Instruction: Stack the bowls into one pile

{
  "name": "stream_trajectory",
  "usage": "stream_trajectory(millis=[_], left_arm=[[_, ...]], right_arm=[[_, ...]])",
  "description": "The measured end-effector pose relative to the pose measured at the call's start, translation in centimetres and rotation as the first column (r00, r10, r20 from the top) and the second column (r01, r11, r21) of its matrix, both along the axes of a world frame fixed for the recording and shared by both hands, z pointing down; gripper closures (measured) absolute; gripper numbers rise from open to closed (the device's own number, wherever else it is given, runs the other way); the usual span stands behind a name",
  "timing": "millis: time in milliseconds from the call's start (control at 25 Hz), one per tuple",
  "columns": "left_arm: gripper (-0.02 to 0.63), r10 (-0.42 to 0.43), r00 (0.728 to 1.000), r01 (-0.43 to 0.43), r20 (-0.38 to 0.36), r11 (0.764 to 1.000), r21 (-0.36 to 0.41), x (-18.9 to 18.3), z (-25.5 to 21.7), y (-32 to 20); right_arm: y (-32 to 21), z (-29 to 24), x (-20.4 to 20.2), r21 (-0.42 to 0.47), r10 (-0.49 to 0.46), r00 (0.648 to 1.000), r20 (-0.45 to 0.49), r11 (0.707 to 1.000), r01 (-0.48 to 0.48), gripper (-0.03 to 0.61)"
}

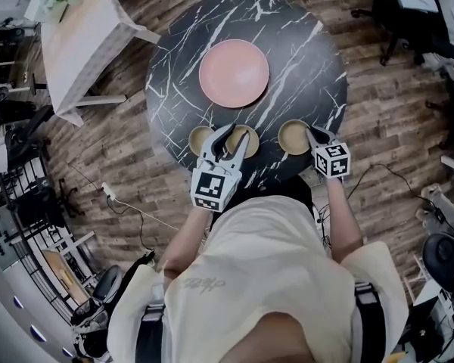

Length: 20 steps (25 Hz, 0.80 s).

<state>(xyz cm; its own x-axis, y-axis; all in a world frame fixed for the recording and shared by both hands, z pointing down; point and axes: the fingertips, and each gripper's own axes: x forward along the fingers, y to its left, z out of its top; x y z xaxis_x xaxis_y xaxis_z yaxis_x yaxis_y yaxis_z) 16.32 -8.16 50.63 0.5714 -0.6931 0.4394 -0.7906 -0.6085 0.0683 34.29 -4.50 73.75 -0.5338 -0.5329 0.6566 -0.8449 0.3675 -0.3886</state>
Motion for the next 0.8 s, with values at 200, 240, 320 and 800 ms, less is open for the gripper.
stream_trajectory(millis=[200,240,320,800], left_arm=[[0.476,-0.019,1.0,0.019,0.002,1.0,0.008,-0.8,-0.3,0.2],[0.476,-0.022,1.0,0.022,0.0,1.0,0.007,-0.9,-0.3,0.3],[0.476,-0.027,1.0,0.027,-0.003,1.0,0.008,-1.2,-0.4,0.5],[0.476,-0.02,0.996,0.022,-0.091,0.999,0.024,-3.0,-0.7,1.5]], right_arm=[[-0.3,-1.1,-0.3,0.023,-0.016,1.0,-0.005,1.0,0.016,0.555],[-0.4,-1.4,-0.3,0.027,-0.019,1.0,-0.008,0.999,0.02,0.555],[-0.5,-1.8,-0.5,0.035,-0.029,0.999,-0.016,0.999,0.03,0.555],[0.2,-6.3,-3.5,0.105,-0.085,0.994,-0.064,0.99,0.092,0.555]])
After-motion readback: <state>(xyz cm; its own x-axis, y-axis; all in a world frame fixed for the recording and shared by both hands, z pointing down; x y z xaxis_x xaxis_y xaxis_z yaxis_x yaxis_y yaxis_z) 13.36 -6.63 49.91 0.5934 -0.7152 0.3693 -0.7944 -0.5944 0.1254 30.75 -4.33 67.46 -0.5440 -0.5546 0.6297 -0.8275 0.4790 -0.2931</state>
